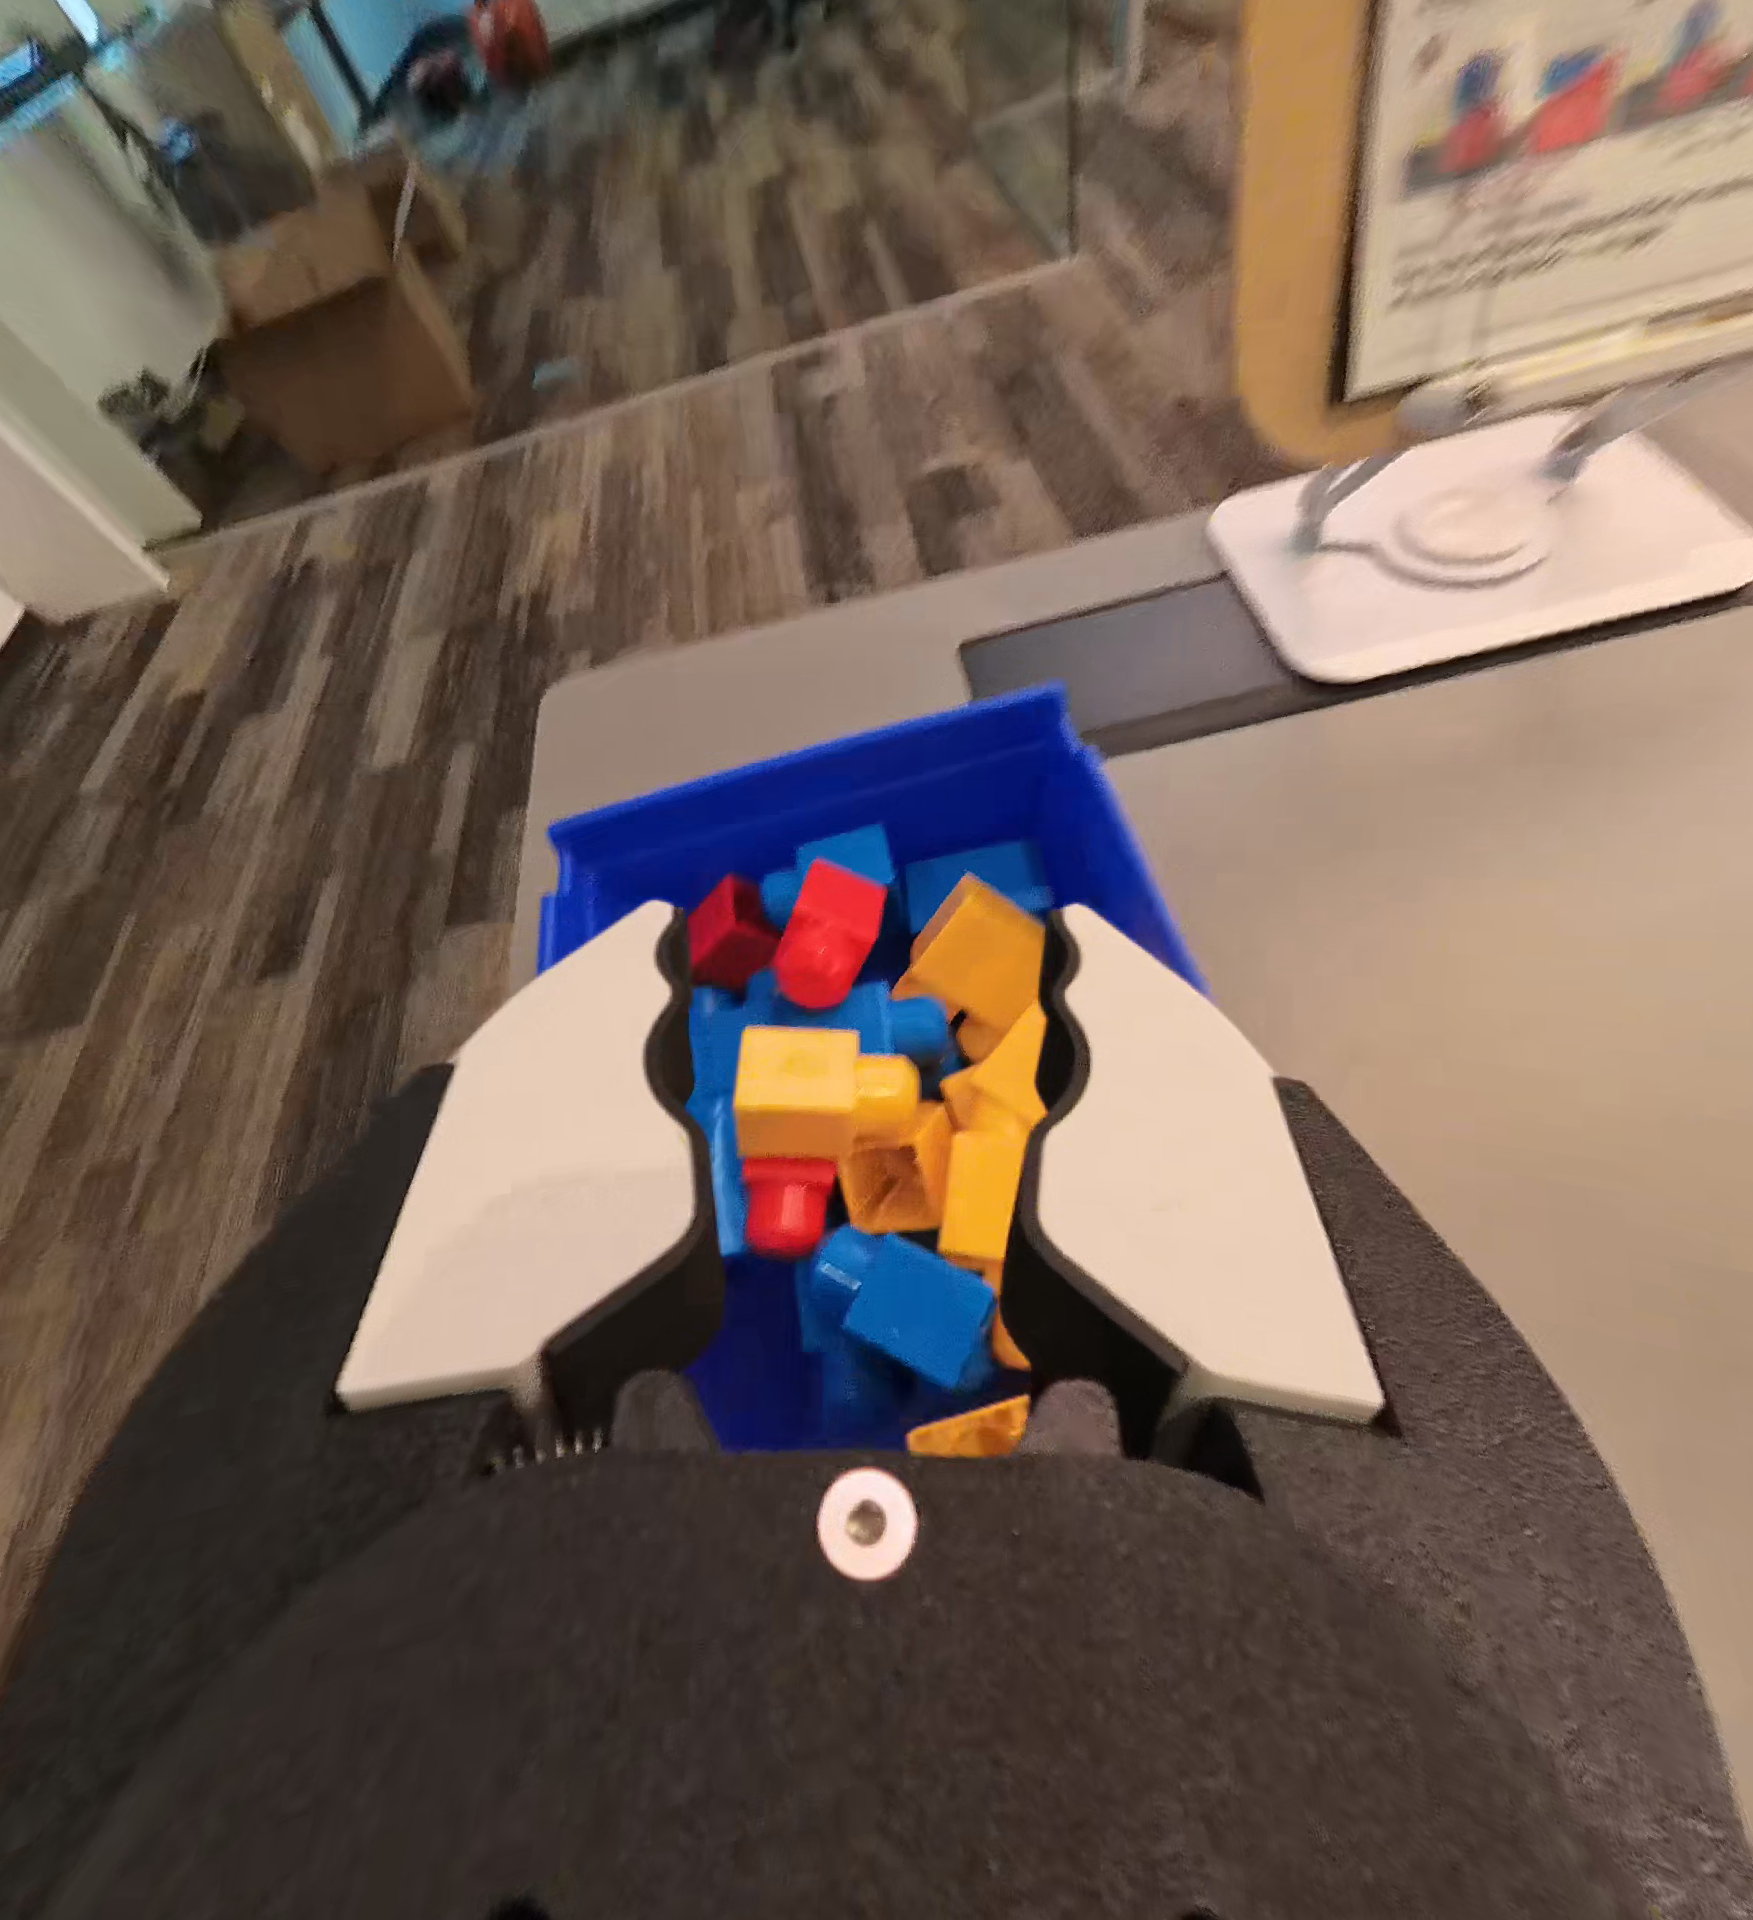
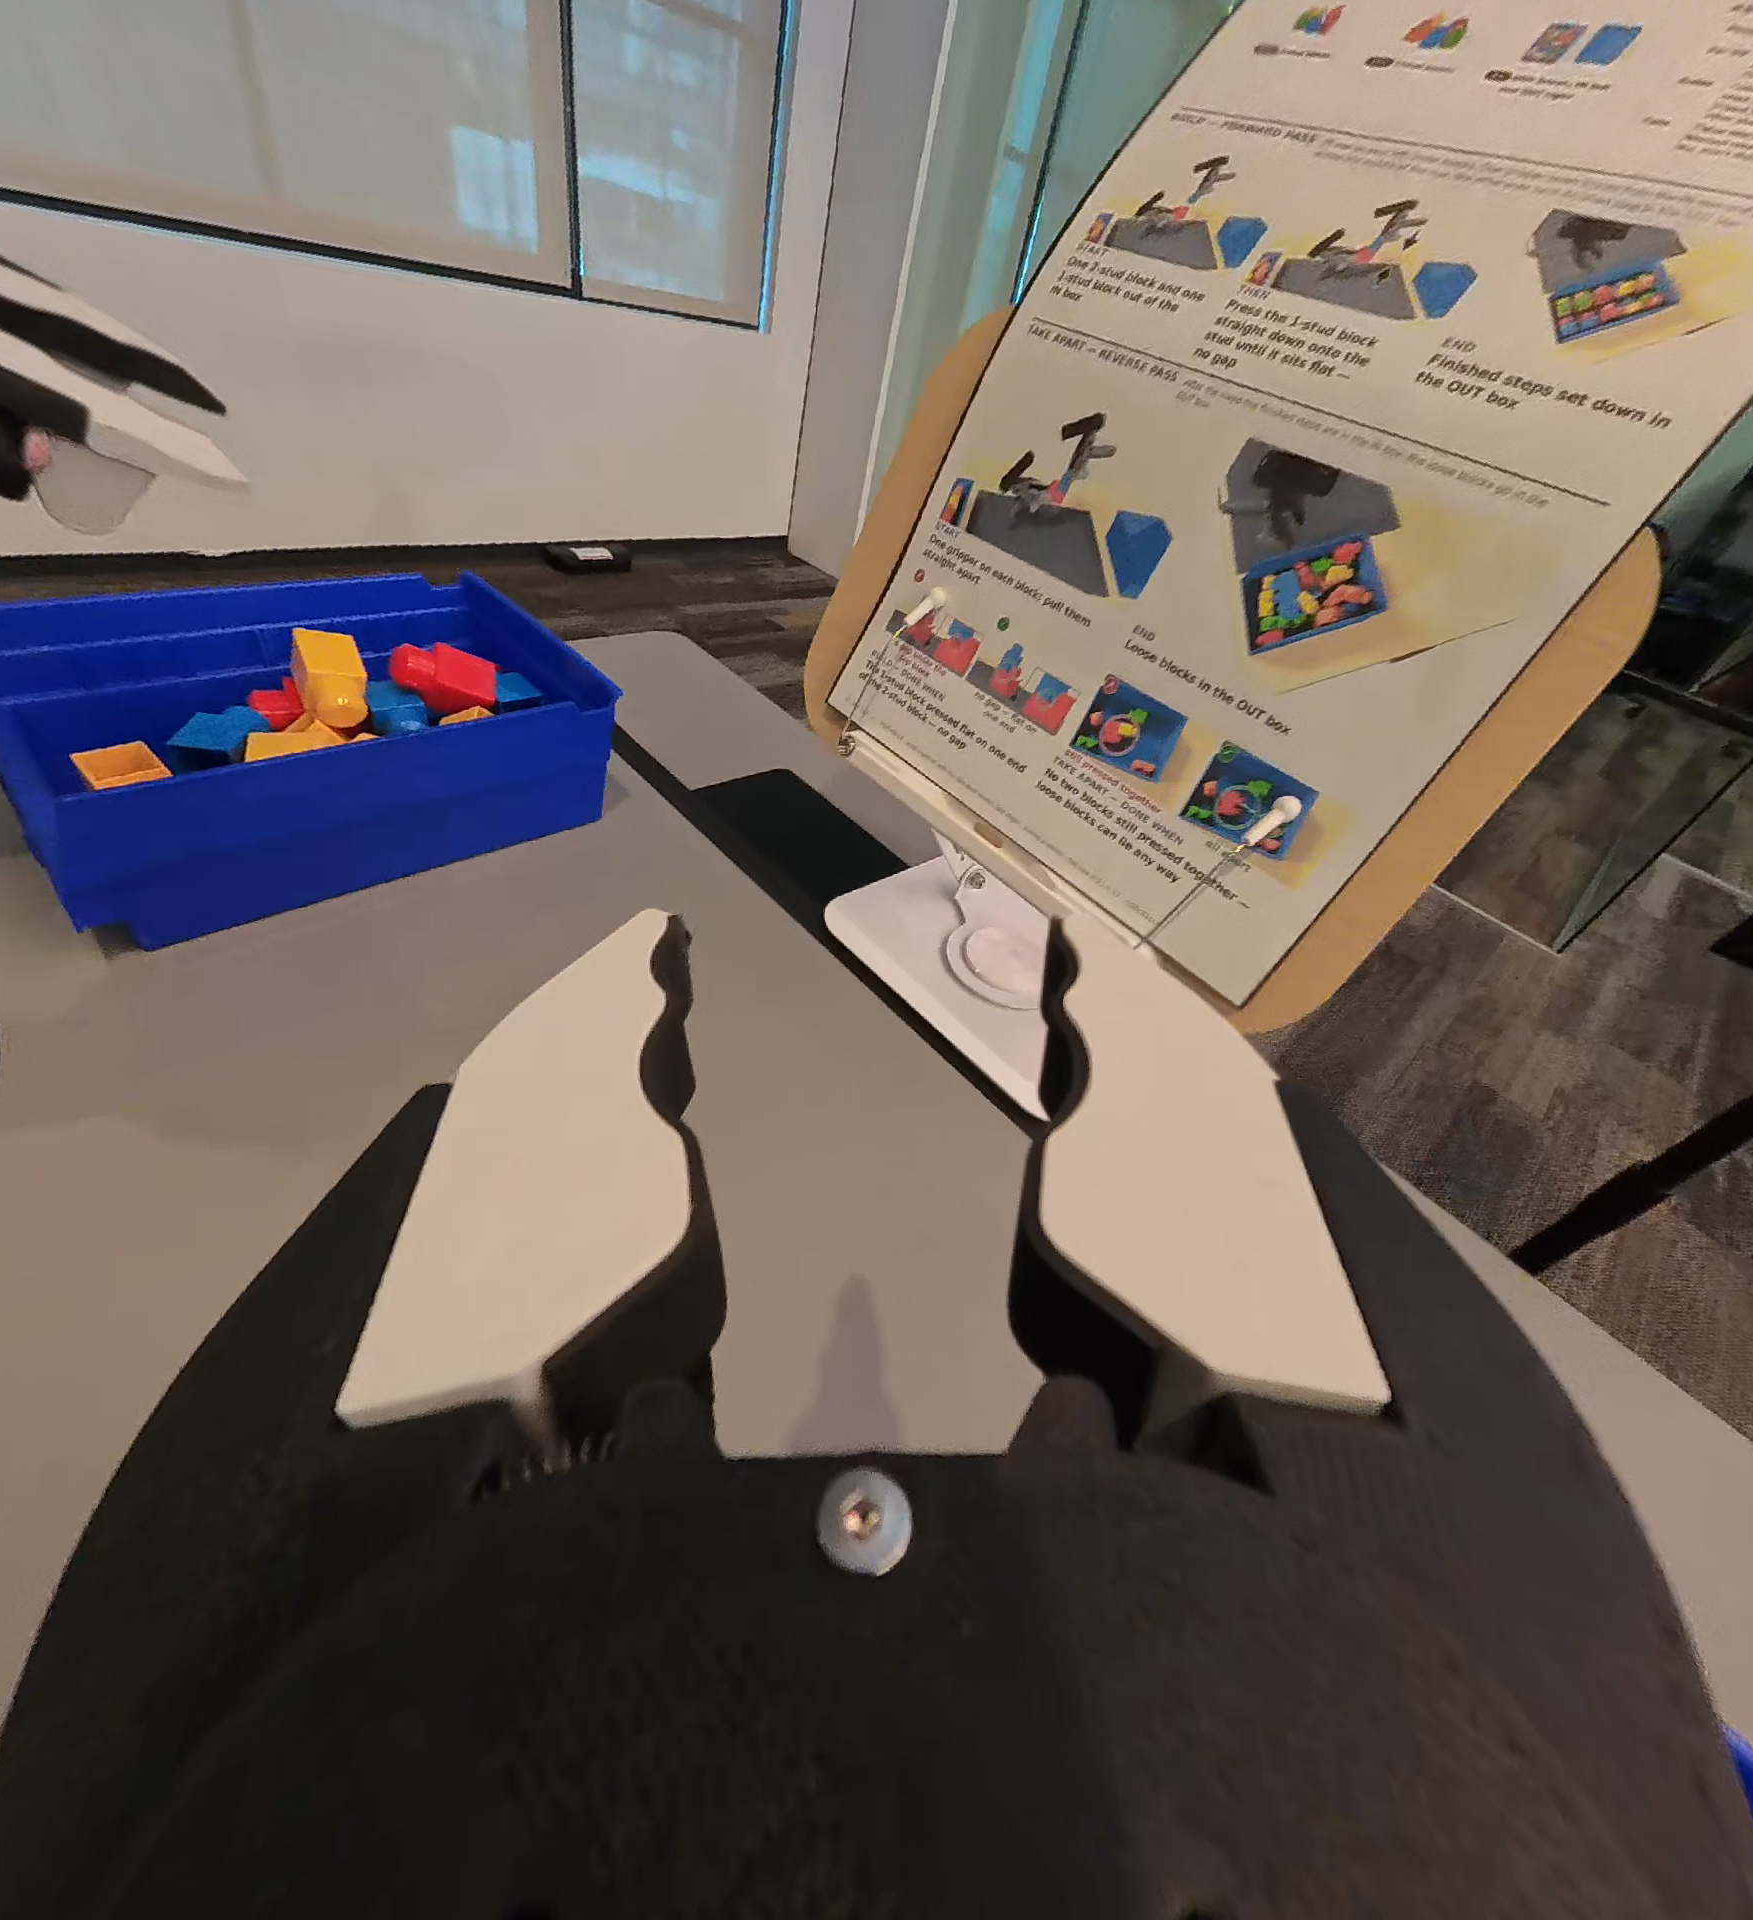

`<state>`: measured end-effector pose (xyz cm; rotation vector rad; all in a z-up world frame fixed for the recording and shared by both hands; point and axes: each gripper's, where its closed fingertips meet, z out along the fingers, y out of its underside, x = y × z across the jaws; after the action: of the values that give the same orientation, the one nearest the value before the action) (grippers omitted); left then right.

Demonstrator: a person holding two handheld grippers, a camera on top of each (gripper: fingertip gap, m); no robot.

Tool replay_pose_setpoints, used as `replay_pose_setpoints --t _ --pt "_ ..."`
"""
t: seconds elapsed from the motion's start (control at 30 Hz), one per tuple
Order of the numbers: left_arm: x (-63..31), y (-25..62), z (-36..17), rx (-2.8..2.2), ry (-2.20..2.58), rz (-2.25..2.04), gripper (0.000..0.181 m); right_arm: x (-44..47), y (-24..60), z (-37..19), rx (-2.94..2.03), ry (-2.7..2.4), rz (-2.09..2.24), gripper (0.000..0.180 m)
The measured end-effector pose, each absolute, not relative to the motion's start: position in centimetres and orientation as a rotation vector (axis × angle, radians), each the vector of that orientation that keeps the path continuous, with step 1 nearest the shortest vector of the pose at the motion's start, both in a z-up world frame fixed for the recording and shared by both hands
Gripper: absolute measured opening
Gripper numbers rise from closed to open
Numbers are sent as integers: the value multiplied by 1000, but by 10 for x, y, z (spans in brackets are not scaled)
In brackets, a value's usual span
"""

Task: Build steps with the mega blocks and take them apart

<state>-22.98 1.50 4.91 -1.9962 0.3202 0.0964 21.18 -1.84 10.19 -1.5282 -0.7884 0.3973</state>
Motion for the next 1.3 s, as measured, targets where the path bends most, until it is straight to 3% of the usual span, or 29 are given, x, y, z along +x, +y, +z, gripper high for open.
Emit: replay_pose_setpoints --t 0.4,0.77,0.9,0.97,1.07,1.1,1.3 --pt "-277 36 -38 -2249 372 266 75 219 -23 107 -1534 -798 324 65" --pt "-281 46 -68 -2273 349 122 67 218 -21 96 -1566 -837 316 65" --pt "-272 48 -74 -2274 351 26 55 216 -22 95 -1567 -850 309 65" --pt "-265 45 -77 -2290 378 -52 35 216 -23 95 -1567 -852 309 65" --pt "-267 44 -75 -2295 366 -67 29 215 -22 94 -1568 -855 306 65" --pt "-264 43 -72 -2284 367 -102 12 215 -22 94 -1569 -854 308 65" --pt "-265 35 -51 -2242 335 -146 7 216 -18 90 -1579 -854 305 65"
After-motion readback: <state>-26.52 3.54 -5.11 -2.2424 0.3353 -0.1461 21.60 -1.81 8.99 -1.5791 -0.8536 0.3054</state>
